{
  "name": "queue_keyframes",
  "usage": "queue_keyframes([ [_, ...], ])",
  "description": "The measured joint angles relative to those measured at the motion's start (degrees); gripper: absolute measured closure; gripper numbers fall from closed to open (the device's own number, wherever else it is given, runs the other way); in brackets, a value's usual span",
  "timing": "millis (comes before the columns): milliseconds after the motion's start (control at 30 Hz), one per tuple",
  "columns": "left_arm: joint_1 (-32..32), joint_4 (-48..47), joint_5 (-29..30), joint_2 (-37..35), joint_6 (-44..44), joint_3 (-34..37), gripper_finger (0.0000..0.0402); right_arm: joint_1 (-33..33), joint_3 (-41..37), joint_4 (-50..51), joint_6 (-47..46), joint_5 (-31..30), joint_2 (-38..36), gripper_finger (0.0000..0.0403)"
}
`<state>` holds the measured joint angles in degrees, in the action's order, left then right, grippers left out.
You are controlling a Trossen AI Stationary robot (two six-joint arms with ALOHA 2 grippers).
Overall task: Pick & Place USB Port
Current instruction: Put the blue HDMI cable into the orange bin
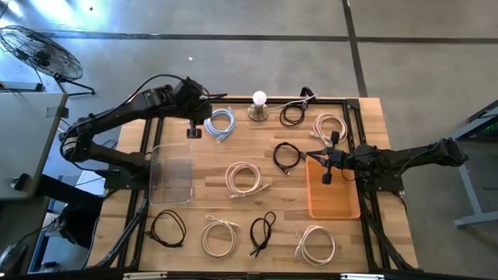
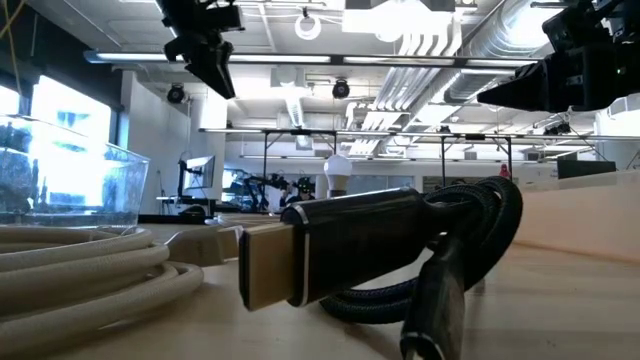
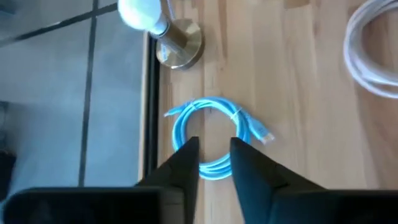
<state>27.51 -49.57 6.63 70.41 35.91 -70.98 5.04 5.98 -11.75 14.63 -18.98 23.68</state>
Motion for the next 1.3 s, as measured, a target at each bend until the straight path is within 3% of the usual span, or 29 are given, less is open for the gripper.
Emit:
queue_keyframes([
  [167,-0.02,5.04,3.82,0.42,4.26,4.00,0.0246,0.00,0.00,0.06,-0.02,0.02,0.19,0.0402],
  [267,-0.02,6.83,-4.81,3.07,4.56,6.30,0.0234,0.00,0.00,0.08,-0.02,0.04,0.77,0.0402],
  [367,-0.24,8.19,-7.60,8.09,4.42,6.49,0.0232,0.00,0.00,-0.04,-0.04,-0.04,1.46,0.0402],
  [667,1.46,11.08,-5.69,22.83,0.68,3.83,0.0232,0.00,0.00,-0.63,-0.85,-0.13,2.45,0.0402],
  [933,2.30,8.05,-6.02,28.62,-7.56,-0.04,0.0231,0.00,0.00,-0.98,-0.72,-0.33,3.09,0.0402],
  [1167,2.56,6.50,-0.64,32.14,-7.72,-1.22,0.0231,-0.02,0.00,-1.01,-1.69,-0.39,3.77,0.0402],
  [1300,2.93,7.01,-1.11,33.24,-7.64,-1.22,0.0231,-0.02,0.00,-1.03,-2.01,-0.39,4.19,0.0402],
])
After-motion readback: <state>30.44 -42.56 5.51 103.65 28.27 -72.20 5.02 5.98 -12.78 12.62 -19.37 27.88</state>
